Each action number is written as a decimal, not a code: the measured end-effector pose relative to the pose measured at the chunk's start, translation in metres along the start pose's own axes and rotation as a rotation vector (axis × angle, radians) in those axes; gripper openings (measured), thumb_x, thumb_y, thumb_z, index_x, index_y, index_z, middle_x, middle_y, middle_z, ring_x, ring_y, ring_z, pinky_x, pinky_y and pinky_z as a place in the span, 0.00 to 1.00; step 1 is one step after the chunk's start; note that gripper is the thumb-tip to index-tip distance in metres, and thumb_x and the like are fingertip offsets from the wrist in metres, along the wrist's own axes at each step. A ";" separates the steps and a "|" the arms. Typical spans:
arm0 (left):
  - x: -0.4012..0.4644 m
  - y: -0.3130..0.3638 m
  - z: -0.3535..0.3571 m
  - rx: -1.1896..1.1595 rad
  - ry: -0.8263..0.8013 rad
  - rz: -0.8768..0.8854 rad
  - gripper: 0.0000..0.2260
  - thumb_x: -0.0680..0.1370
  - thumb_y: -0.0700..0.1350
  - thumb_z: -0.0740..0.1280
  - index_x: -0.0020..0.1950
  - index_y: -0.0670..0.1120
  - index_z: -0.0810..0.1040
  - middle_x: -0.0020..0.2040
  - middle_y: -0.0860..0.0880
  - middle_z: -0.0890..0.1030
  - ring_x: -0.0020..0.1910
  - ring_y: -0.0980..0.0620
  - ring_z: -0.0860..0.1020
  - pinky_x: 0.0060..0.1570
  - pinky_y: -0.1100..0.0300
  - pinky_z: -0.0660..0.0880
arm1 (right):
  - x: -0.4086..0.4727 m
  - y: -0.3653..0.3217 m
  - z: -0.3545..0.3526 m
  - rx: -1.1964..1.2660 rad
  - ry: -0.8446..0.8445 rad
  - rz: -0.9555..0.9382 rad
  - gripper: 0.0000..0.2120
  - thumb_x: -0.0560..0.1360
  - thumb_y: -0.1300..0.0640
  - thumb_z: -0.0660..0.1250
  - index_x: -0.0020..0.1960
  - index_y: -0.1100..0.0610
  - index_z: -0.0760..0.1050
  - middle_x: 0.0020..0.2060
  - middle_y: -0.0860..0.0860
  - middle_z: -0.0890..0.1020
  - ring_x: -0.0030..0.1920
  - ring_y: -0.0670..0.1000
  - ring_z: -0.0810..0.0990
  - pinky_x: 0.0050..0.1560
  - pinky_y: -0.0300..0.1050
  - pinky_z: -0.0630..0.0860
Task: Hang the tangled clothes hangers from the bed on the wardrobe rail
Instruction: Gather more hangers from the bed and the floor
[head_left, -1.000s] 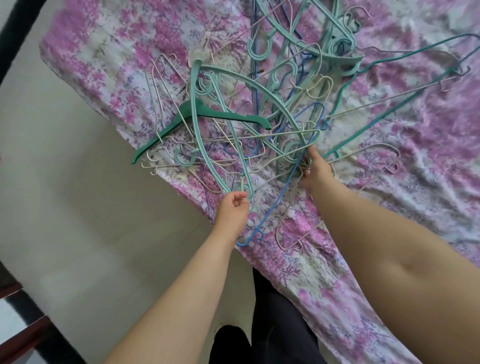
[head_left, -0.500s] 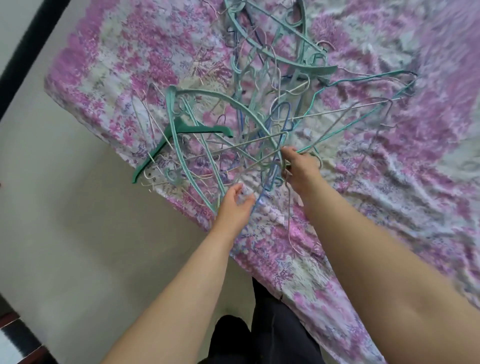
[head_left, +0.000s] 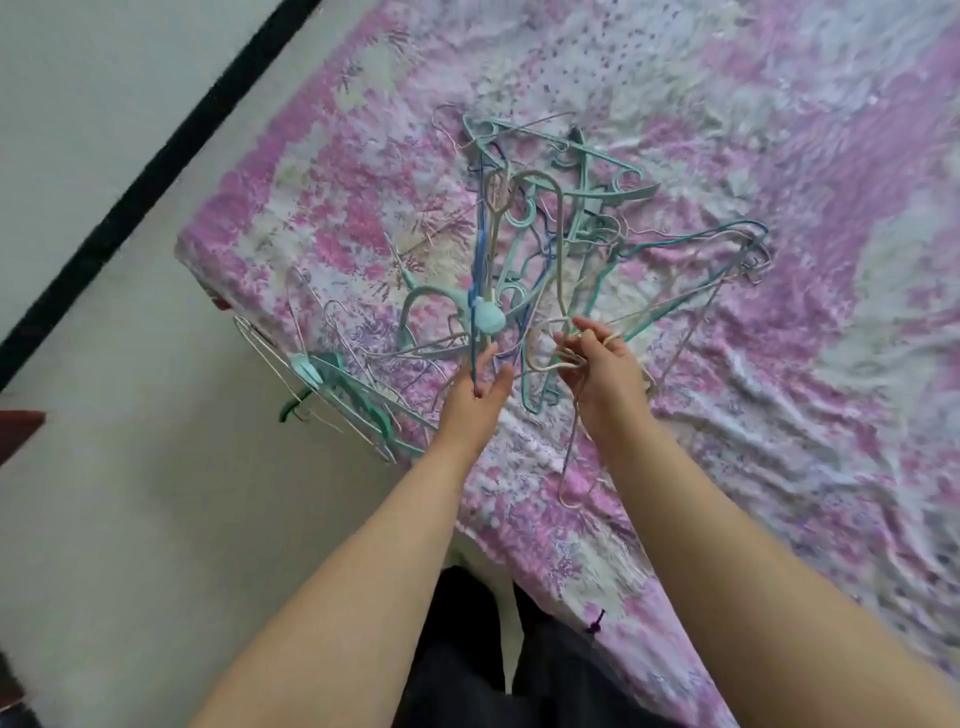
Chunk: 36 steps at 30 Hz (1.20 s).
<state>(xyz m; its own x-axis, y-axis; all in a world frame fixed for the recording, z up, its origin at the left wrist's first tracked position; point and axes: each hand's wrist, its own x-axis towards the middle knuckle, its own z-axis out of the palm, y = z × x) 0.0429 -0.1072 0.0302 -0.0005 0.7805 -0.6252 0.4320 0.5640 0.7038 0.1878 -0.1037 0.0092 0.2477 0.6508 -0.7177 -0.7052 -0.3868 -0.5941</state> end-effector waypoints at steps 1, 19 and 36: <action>-0.005 0.008 0.001 0.003 -0.017 0.013 0.18 0.81 0.55 0.60 0.71 0.56 0.69 0.44 0.53 0.72 0.46 0.56 0.72 0.51 0.58 0.71 | -0.005 -0.003 0.001 0.030 0.021 -0.032 0.11 0.82 0.63 0.55 0.48 0.54 0.74 0.41 0.53 0.79 0.38 0.47 0.77 0.37 0.40 0.70; -0.050 0.072 -0.036 -0.270 0.003 0.130 0.20 0.71 0.57 0.72 0.44 0.46 0.66 0.45 0.48 0.70 0.45 0.51 0.70 0.48 0.56 0.69 | -0.089 -0.042 0.042 -0.455 -0.121 -0.205 0.18 0.78 0.61 0.65 0.67 0.57 0.69 0.58 0.50 0.75 0.51 0.49 0.76 0.51 0.44 0.74; -0.085 0.107 -0.124 -0.161 0.304 0.261 0.13 0.84 0.49 0.54 0.51 0.47 0.77 0.48 0.50 0.79 0.39 0.55 0.72 0.50 0.51 0.74 | -0.111 -0.080 0.085 -0.172 0.038 -0.137 0.09 0.82 0.58 0.57 0.44 0.53 0.72 0.40 0.51 0.73 0.34 0.47 0.71 0.31 0.40 0.72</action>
<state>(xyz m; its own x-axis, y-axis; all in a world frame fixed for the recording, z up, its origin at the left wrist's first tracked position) -0.0222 -0.0796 0.2000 -0.1858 0.9329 -0.3086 0.3067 0.3534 0.8837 0.1604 -0.0892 0.1671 0.3609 0.6810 -0.6372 -0.5400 -0.4044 -0.7381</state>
